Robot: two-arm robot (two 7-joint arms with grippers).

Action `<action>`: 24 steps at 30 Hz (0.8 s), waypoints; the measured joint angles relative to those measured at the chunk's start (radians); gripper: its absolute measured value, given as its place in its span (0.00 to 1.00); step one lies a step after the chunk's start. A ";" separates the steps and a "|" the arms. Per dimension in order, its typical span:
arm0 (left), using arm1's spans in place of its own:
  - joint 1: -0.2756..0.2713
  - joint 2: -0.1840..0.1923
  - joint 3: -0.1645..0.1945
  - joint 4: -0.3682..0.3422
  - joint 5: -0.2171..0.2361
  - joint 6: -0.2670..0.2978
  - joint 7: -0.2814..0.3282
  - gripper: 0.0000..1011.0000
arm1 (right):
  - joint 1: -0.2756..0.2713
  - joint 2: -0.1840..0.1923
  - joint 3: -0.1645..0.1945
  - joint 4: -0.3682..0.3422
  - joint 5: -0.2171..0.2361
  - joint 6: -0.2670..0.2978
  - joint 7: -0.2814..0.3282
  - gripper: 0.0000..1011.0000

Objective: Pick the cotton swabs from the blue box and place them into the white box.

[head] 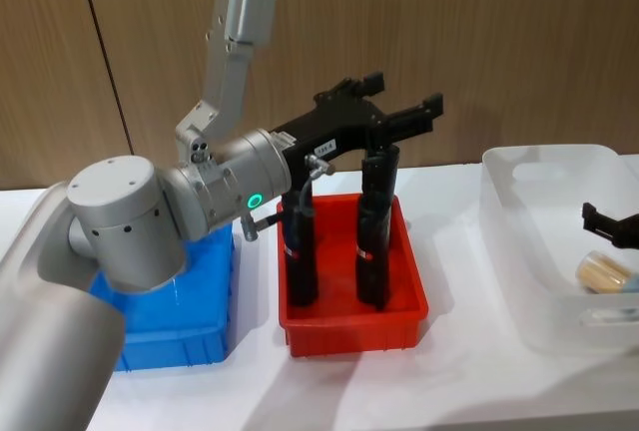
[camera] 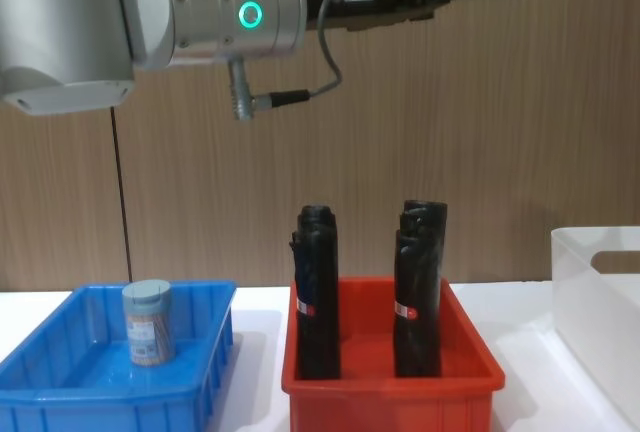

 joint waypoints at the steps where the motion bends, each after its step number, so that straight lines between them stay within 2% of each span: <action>1: 0.003 0.001 0.000 -0.001 0.001 -0.002 0.003 0.99 | -0.001 0.000 0.000 -0.002 0.000 -0.001 0.000 0.99; 6: 0.021 0.011 0.003 -0.010 0.015 -0.017 0.027 0.99 | -0.018 -0.003 -0.009 -0.024 0.000 -0.010 -0.006 0.99; 11: 0.054 0.029 0.010 -0.027 0.041 -0.045 0.071 0.99 | -0.058 -0.011 -0.030 -0.078 -0.004 -0.034 -0.023 0.99; 24: 0.187 0.100 0.035 -0.095 0.145 -0.157 0.247 0.99 | -0.180 -0.034 -0.092 -0.245 -0.014 -0.105 -0.074 0.99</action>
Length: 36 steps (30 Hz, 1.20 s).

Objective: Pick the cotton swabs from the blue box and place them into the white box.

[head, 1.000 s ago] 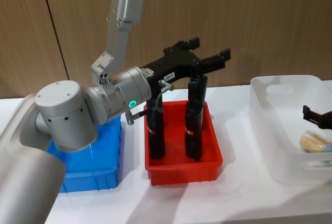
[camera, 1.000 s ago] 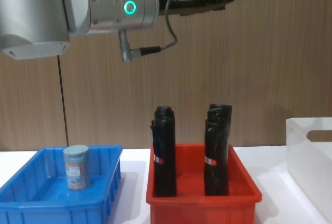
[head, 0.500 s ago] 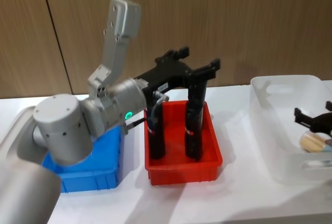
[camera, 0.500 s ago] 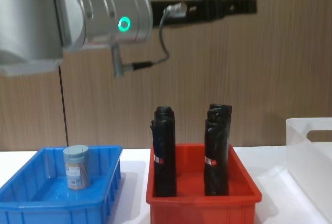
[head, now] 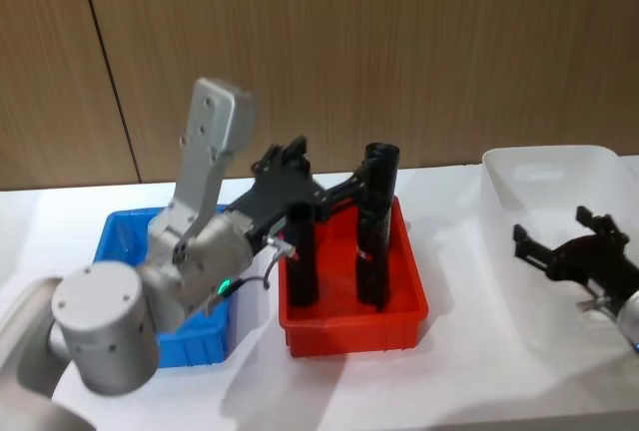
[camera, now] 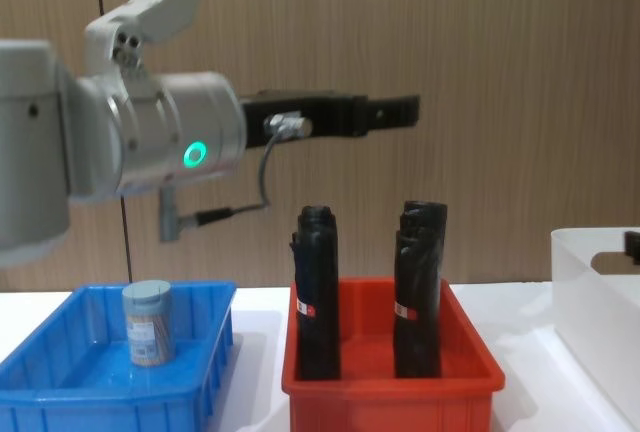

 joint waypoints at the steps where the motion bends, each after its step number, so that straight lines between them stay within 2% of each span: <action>1: 0.008 0.004 0.001 -0.003 0.006 -0.006 0.010 0.99 | -0.008 -0.001 -0.004 -0.010 0.000 -0.005 -0.003 0.99; 12: 0.118 0.063 0.022 -0.059 0.093 -0.098 0.156 0.99 | -0.116 -0.022 -0.059 -0.158 -0.009 -0.067 -0.047 0.99; 21: 0.197 0.105 0.037 -0.099 0.153 -0.164 0.261 0.99 | -0.166 -0.032 -0.085 -0.226 -0.014 -0.097 -0.067 0.99; 27: 0.220 0.117 0.041 -0.111 0.172 -0.184 0.291 0.99 | -0.170 -0.032 -0.087 -0.230 -0.015 -0.099 -0.069 0.99; 36: 0.223 0.119 0.041 -0.113 0.174 -0.187 0.295 0.99 | -0.171 -0.032 -0.087 -0.231 -0.015 -0.099 -0.069 0.99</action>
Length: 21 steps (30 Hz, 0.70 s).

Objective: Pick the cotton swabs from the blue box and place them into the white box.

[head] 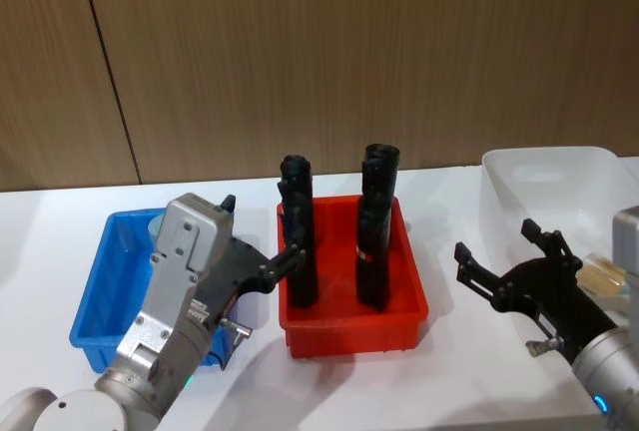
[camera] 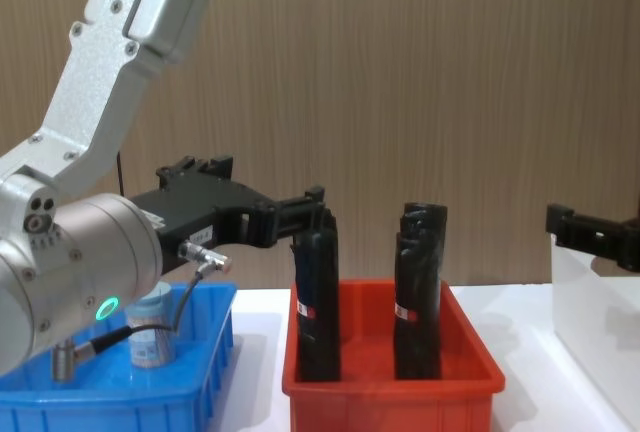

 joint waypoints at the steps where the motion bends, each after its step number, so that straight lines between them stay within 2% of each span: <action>1: 0.000 0.000 0.000 0.000 0.000 0.000 0.000 0.99 | 0.000 0.000 0.000 0.000 0.000 0.000 0.000 0.99; 13: 0.000 0.000 -0.001 0.000 0.000 0.000 0.000 0.99 | 0.008 -0.005 0.000 0.010 -0.001 0.010 0.008 0.99; 21: 0.000 0.000 -0.001 0.001 0.000 0.000 0.000 0.99 | 0.049 -0.024 -0.002 0.062 -0.002 0.039 0.043 0.99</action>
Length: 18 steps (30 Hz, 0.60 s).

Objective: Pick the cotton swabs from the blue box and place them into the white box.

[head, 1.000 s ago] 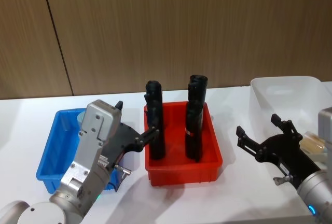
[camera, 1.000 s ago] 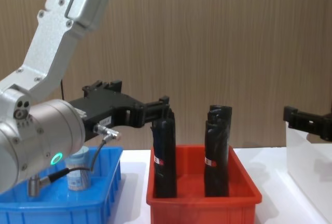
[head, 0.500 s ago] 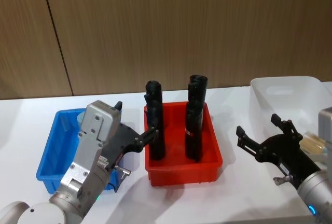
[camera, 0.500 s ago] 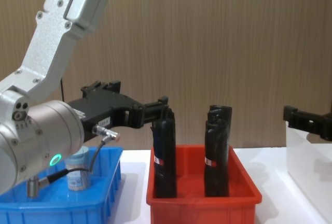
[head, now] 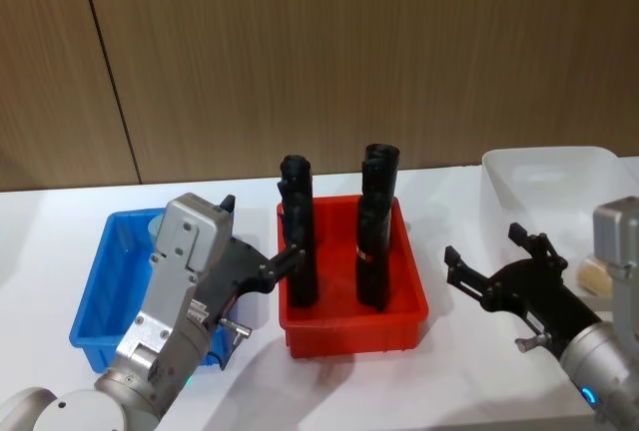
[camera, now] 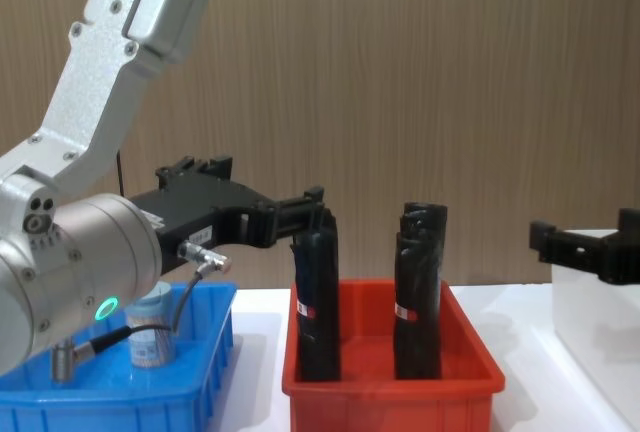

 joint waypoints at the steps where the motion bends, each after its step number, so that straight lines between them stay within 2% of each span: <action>1: 0.000 0.000 0.000 0.000 0.000 0.000 0.000 0.99 | 0.003 -0.001 0.000 0.004 0.000 0.002 0.004 0.99; 8: 0.000 0.000 0.000 0.000 0.000 0.000 0.000 0.99 | 0.065 -0.027 -0.003 0.075 -0.007 0.016 0.053 0.99; 18: 0.000 0.000 0.000 0.000 0.000 0.000 0.000 0.99 | 0.179 -0.065 -0.004 0.217 -0.012 0.016 0.148 0.99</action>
